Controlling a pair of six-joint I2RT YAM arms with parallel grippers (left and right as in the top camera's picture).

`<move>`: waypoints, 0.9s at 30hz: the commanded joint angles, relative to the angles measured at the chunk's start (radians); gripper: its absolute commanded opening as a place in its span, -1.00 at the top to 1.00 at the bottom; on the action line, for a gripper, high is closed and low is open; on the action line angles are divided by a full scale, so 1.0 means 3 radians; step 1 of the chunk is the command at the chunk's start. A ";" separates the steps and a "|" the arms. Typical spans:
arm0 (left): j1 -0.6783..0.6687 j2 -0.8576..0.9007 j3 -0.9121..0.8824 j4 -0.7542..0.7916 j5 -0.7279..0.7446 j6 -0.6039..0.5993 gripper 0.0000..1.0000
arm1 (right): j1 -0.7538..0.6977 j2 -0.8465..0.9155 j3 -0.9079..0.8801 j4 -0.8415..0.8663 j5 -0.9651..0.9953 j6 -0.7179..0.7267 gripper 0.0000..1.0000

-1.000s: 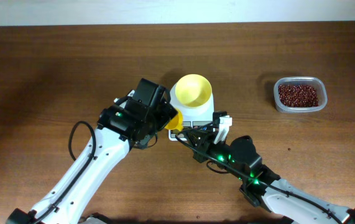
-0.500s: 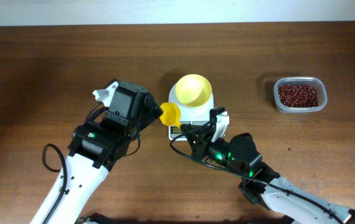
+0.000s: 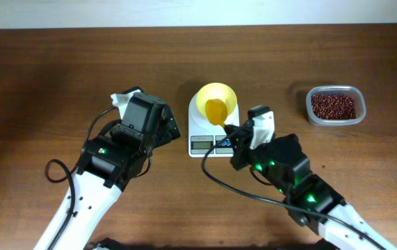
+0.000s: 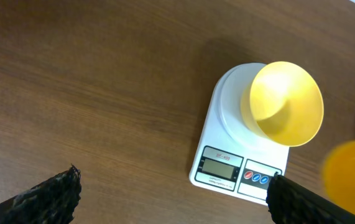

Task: Scoop item into bowl and weigh 50g on scale
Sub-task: 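Carry the scoop with the right gripper toward the bean container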

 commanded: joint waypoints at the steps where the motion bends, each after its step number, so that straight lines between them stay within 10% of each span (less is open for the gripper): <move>1: 0.0014 -0.0033 0.0036 -0.0003 -0.0070 0.0065 -0.98 | -0.0015 -0.0416 0.0050 -0.0398 0.0601 -0.0058 0.92; 25: 0.0010 0.0290 0.0036 0.0062 0.0179 0.0075 -0.98 | -0.0015 -0.1026 0.0052 -0.1244 0.1278 -0.0056 0.92; 27: 0.0010 0.0290 0.0036 0.0177 0.0184 0.0520 -0.98 | -0.0015 -0.1026 0.0052 -0.1284 0.1278 -0.0055 0.92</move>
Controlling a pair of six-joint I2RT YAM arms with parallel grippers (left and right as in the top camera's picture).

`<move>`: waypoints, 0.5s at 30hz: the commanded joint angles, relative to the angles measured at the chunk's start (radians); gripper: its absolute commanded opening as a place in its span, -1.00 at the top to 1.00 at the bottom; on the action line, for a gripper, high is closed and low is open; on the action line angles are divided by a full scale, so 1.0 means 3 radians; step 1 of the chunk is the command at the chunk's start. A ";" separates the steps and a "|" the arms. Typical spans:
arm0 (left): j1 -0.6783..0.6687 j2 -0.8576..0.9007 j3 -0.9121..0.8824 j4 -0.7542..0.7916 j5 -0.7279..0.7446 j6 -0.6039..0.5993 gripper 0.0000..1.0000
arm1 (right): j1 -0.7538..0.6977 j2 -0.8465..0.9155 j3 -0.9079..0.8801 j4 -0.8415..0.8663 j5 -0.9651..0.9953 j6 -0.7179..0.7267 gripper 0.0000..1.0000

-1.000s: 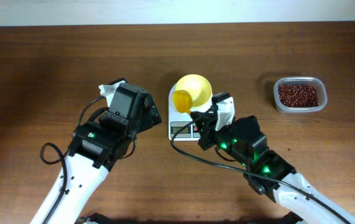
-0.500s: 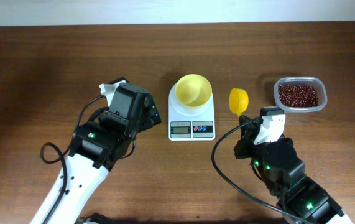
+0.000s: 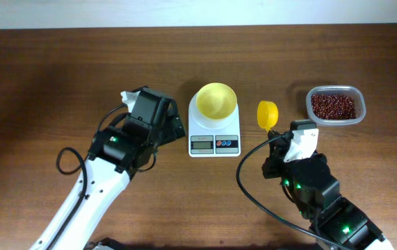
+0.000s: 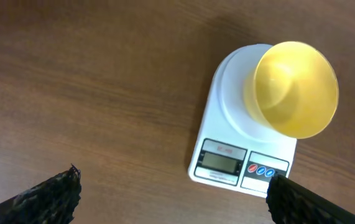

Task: Scoop item into bowl and weigh 50g on scale
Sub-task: 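Carry the scoop with the right gripper toward the bean container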

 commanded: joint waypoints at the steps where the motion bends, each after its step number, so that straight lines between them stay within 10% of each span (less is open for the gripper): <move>1: 0.0010 0.0014 0.0037 0.0109 0.0064 0.0572 -0.98 | -0.0015 -0.0023 0.0027 -0.0057 0.0067 -0.0034 0.92; 7: 0.0010 0.0014 0.0037 0.0230 0.0476 0.1025 -0.98 | -0.0015 -0.0023 0.0029 -0.0123 0.0242 -0.0034 0.92; 10: 0.0010 0.0014 0.0037 0.0230 0.0529 0.1022 -0.21 | -0.0015 -0.0023 0.0078 -0.0139 0.0242 -0.0034 0.92; 13: 0.0010 0.0014 0.0037 0.0244 0.0528 0.1022 1.00 | -0.0015 -0.0023 0.0127 -0.0141 0.0273 -0.0034 0.92; 15: 0.0005 0.0014 0.0037 0.0254 0.0528 0.1022 1.00 | -0.0015 -0.0023 0.0142 -0.0214 0.0436 -0.0034 0.92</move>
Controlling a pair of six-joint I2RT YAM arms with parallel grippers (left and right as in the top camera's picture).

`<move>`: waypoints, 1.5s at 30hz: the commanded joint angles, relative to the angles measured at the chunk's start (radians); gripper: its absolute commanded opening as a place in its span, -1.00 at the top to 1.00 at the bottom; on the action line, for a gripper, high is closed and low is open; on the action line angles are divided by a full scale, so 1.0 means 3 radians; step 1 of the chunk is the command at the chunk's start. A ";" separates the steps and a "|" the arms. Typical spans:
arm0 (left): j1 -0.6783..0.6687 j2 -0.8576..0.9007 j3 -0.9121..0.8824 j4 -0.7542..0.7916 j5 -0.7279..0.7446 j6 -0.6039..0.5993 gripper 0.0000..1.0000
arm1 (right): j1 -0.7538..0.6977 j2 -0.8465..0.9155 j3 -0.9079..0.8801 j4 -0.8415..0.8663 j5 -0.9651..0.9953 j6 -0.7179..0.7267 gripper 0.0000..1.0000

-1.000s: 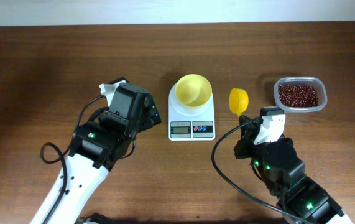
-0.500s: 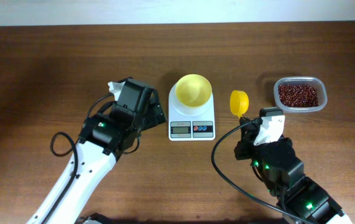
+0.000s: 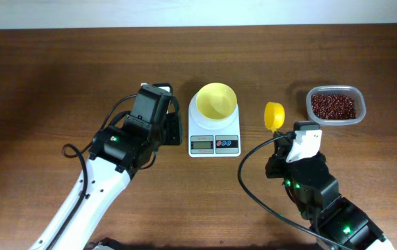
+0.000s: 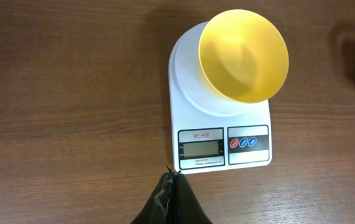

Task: Scoop item into bowl and weigh 50g on scale
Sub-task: 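Carry the scoop with the right gripper toward the bean container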

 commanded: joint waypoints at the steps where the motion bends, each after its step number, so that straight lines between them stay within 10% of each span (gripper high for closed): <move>1: -0.0014 0.0009 0.0036 0.0036 0.0038 0.0029 1.00 | -0.0015 -0.0023 0.0135 -0.0075 0.0219 -0.0034 0.92; 22: -0.0768 0.1054 0.0032 0.0427 0.0014 0.1057 1.00 | -0.0015 -0.0022 0.0179 -0.0165 0.0458 -0.0023 0.92; 45: -0.0944 0.1521 0.0029 0.0782 0.0010 0.1076 1.00 | -0.0015 -0.0022 0.0179 -0.0264 0.1029 0.0066 0.92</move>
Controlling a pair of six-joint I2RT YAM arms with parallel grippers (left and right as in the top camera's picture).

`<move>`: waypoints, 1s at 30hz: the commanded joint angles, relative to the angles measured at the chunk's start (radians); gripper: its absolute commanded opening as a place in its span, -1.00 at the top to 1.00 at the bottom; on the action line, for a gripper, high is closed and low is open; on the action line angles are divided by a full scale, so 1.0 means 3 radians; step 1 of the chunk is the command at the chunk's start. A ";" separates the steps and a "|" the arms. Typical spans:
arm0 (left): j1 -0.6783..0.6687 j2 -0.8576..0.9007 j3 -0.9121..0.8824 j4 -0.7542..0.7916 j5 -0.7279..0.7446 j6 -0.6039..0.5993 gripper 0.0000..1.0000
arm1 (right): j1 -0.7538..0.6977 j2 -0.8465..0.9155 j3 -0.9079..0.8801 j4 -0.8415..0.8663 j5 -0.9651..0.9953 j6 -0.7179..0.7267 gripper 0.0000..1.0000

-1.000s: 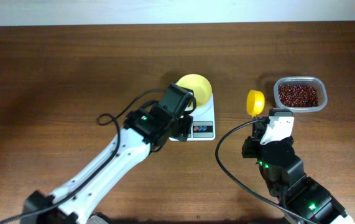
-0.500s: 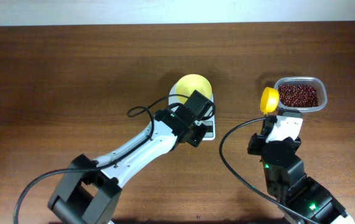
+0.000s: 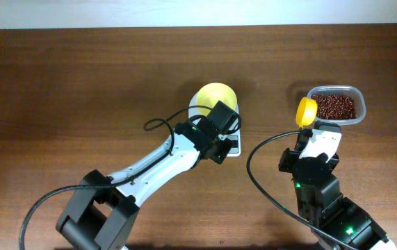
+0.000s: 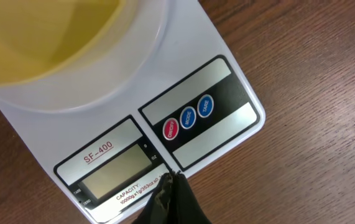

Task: Scoop item into bowl and weigh 50g on scale

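Note:
A yellow bowl [image 3: 215, 97] stands on the white scale [image 3: 235, 147], most of which my left arm covers in the overhead view. My left gripper [image 3: 217, 144] is shut on nothing. In the left wrist view its tip [image 4: 170, 180] sits at the scale's [image 4: 227, 106] front edge, between the blank display [image 4: 112, 174] and the row of coloured buttons [image 4: 188, 118]. The bowl [image 4: 40, 37] fills the upper left there. My right gripper [image 3: 308, 133] is shut on a yellow scoop [image 3: 306, 111], whose cup is at the left rim of the tub of red beans [image 3: 335, 105].
The brown wooden table [image 3: 59, 83] stretches to the left and back of the scale. Black cables [image 3: 254, 173] loop beside both arms. The bean tub stands at the right, well apart from the scale.
My left gripper, still shut, has gone from the table left of the scale to the scale's front edge by the display. My right gripper has carried the scoop right, up to the bean tub's rim.
First my right gripper held the scoop over the bowl while my left gripper stood open left of the scale. Then the scoop was off to the scale's right. Then my left gripper was shut beside the scale. Now it is over the scale's front, the scoop at the tub.

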 commanded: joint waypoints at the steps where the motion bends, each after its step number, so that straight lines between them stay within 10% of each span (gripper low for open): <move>1: -0.0004 0.0024 0.0028 0.0048 0.0011 0.0065 1.00 | -0.0015 -0.0022 0.0083 -0.0056 0.0066 0.0025 0.92; 30: -0.0005 0.0187 -0.0267 0.0619 -0.0116 0.0324 1.00 | -0.0015 0.0004 0.0081 -0.0304 0.0053 0.0726 0.92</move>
